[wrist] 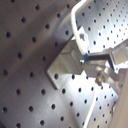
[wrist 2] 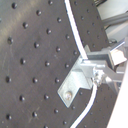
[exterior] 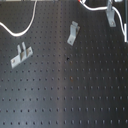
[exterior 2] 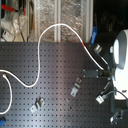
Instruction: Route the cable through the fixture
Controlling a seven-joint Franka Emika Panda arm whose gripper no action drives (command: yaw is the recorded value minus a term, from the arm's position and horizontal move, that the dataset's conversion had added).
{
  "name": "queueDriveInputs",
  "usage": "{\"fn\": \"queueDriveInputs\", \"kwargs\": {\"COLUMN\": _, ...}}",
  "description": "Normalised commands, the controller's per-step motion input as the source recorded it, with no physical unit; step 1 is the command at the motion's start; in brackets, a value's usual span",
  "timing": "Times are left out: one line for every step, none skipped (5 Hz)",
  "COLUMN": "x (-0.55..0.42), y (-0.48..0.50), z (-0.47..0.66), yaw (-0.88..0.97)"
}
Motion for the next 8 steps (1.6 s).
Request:
{"fn": "queueDriveInputs", "kwargs": {"x": -0.17, "y": -0.275, "z": 0.3, "yaw": -0.04}}
{"fn": "queueDriveInputs", "kwargs": {"x": -0.095, "y": -0.275, "z": 0.32, "yaw": -0.21}}
{"fn": "queueDriveInputs", "kwargs": {"x": -0.133, "y": -0.179, "z": 0.3, "yaw": -0.18}}
{"fn": "queueDriveInputs", "kwargs": {"x": -0.009, "y": 0.067, "z": 0.07, "yaw": 0.0}}
{"fn": "queueDriveInputs", "kwargs": {"x": -0.006, "y": 0.034, "z": 0.0, "yaw": 0.23}}
{"fn": "queueDriveInputs", "kwargs": {"x": -0.112, "y": -0.082, "z": -0.16, "yaw": 0.3}}
{"fn": "queueDriveInputs", "kwargs": {"x": -0.124, "y": -0.174, "z": -0.25, "yaw": 0.32}}
{"fn": "queueDriveInputs", "kwargs": {"x": -0.025, "y": -0.238, "z": -0.26, "yaw": 0.25}}
